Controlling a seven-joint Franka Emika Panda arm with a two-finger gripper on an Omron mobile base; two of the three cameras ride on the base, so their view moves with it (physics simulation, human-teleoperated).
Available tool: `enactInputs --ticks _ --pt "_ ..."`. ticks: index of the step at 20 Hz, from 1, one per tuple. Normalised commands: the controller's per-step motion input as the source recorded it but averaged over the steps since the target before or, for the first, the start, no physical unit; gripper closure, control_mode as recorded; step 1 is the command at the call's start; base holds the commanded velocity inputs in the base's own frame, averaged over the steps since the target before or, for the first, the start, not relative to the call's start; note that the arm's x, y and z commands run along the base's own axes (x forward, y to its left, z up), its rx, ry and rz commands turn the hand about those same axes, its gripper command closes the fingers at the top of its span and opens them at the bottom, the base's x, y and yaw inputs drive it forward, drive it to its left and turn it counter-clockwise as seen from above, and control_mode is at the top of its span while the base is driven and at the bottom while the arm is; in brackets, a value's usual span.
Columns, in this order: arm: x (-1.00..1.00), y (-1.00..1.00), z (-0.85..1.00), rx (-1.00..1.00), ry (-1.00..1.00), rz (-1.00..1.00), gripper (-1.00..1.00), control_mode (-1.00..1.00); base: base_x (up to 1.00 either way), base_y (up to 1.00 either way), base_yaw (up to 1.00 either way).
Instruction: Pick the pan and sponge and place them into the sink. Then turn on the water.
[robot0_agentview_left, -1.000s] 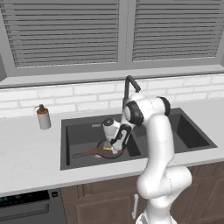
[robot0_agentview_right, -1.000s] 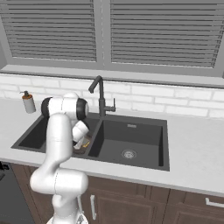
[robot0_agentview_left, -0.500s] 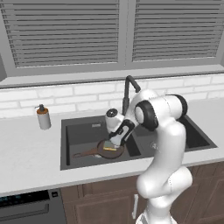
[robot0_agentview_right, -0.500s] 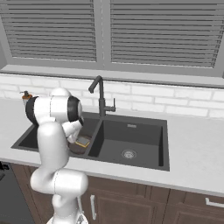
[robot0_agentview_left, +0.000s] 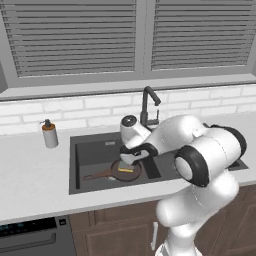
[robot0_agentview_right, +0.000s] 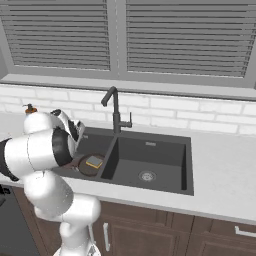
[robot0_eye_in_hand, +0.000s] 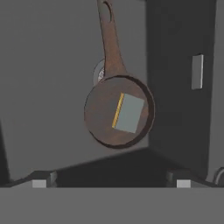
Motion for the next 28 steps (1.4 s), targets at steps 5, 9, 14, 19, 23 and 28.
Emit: enactInputs --ticks 5,9,14,19,23,28 --pt "-0.53 0.00 0.98 0.04 -0.04 0.00 -1.00 -1.00 0.00 0.00 0.00" --pt "-0.61 0.00 0.85 0.07 -0.09 0.00 -1.00 -1.00 0.00 0.00 0.00" --pt "-0.68 0.00 0.72 0.11 -0.19 0.00 -1.00 -1.00 0.00 0.00 0.00" --pt "-0.63 -0.03 0.74 0.12 -0.24 -0.01 -1.00 -1.00 0.00 0.00 0.00" --pt "-0.34 -0.16 0.72 0.19 -0.09 -0.10 -1.00 -1.00 0.00 0.00 0.00" --pt "-0.21 -0.22 0.83 0.23 -0.01 -0.18 -1.00 -1.00 0.00 0.00 0.00"
